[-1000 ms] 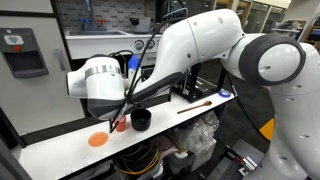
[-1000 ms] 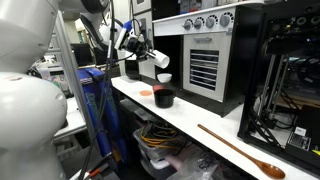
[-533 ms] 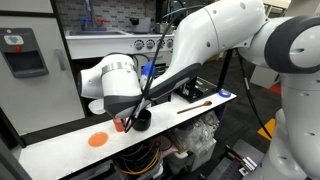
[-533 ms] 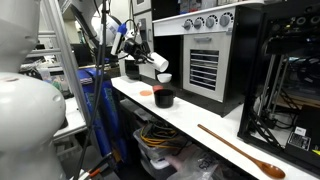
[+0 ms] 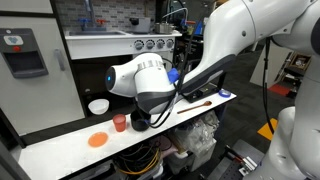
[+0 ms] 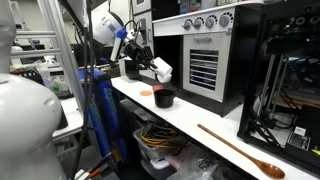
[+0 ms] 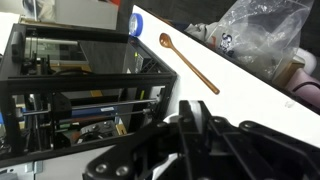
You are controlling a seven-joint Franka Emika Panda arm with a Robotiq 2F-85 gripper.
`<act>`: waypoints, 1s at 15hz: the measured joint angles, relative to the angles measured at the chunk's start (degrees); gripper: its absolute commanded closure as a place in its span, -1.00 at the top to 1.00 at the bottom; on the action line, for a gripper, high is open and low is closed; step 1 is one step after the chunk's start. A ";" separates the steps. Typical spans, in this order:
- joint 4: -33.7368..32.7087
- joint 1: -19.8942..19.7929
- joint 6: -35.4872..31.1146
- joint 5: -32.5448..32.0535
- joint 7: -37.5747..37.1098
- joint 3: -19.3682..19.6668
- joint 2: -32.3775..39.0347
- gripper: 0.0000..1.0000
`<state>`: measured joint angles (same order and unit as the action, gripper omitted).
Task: Pour the contents of the white cup into the bowl
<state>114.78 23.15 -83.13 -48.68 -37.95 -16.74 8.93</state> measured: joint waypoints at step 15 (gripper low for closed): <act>23.87 -10.23 -34.12 -0.96 -6.76 5.76 -15.03 -0.81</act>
<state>138.65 12.92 -117.25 -49.65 -44.71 -10.98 -6.10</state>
